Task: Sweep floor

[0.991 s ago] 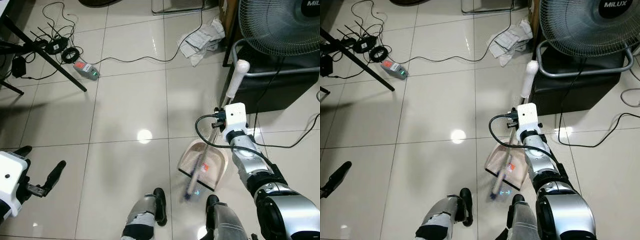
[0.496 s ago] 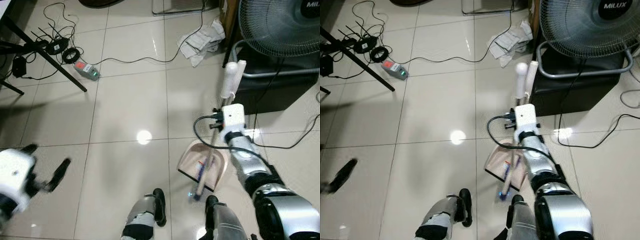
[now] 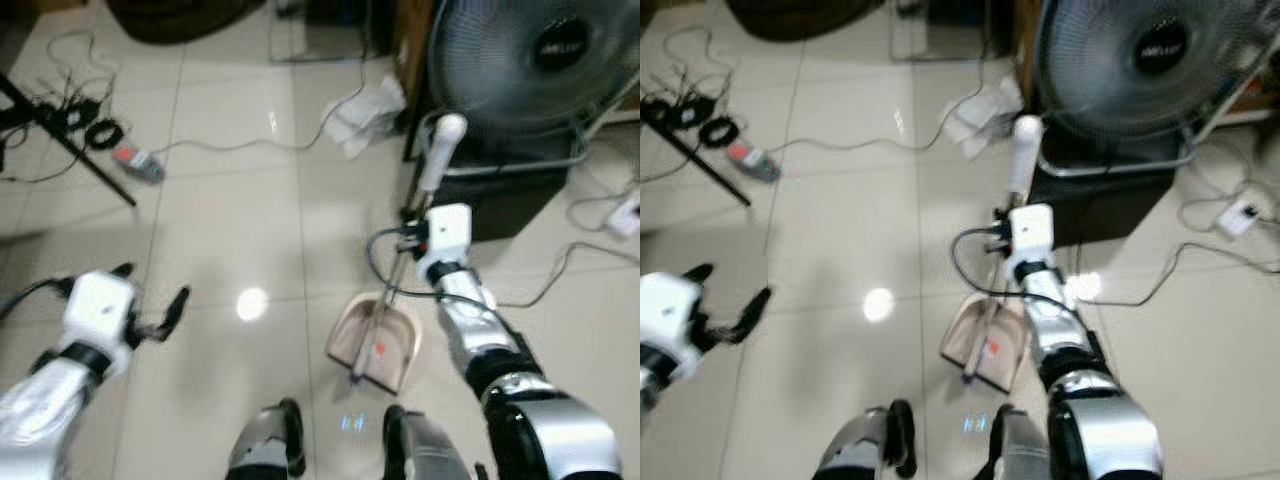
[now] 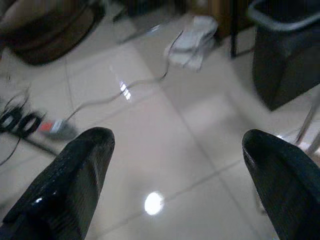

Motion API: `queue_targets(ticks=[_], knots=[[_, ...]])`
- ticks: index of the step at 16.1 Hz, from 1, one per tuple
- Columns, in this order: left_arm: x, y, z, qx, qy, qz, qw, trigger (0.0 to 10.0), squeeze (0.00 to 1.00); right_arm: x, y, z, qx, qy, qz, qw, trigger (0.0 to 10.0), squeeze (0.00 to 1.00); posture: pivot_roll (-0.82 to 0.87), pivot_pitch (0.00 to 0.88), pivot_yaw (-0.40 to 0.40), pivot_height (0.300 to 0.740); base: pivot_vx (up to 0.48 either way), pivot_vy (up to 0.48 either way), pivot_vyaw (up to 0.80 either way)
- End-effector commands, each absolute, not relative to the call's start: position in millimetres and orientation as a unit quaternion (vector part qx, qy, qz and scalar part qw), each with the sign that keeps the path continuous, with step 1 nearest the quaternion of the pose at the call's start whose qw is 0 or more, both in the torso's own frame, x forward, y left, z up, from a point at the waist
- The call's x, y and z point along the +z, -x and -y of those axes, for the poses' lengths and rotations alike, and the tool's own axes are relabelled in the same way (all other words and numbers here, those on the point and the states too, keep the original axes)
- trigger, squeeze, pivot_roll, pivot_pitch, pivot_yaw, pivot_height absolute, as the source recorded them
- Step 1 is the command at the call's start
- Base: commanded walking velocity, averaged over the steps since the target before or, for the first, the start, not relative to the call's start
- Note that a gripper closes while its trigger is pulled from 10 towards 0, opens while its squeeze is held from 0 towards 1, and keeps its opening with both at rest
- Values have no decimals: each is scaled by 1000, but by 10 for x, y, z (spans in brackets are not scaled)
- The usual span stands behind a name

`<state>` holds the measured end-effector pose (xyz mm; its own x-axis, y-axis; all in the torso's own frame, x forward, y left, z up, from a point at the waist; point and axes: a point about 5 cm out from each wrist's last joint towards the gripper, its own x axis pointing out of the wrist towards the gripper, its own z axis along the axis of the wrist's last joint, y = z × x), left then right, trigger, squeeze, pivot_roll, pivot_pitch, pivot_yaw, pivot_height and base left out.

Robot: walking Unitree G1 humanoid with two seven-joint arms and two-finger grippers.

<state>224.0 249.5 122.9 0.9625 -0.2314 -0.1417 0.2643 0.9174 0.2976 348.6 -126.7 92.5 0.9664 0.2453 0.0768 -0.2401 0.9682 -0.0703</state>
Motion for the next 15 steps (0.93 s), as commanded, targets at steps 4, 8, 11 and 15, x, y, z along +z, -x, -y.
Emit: queue_targets(ticks=[4,8,11,15], knots=[[1246,-2378,-2373,-199,-149,-38,968,10000,0,1085,-3460,893,193,3,88,977,0,0,-93,60,68,740,0,0,0],[1496,-2709,-2076,-217,-108,34,969,10000,0,1056,-3421,848,179,-7,84,980,0,0,-127,34,96,740,0,0,0],[1752,-2877,-1773,-244,5,86,966,10000,1000,1066,-3351,925,149,1,97,984,0,0,-151,11,104,740,0,0,0],[1902,-2830,-1534,-344,28,101,933,10000,1000,1008,-3339,903,149,6,80,986,0,0,-140,0,93,740,0,0,0]])
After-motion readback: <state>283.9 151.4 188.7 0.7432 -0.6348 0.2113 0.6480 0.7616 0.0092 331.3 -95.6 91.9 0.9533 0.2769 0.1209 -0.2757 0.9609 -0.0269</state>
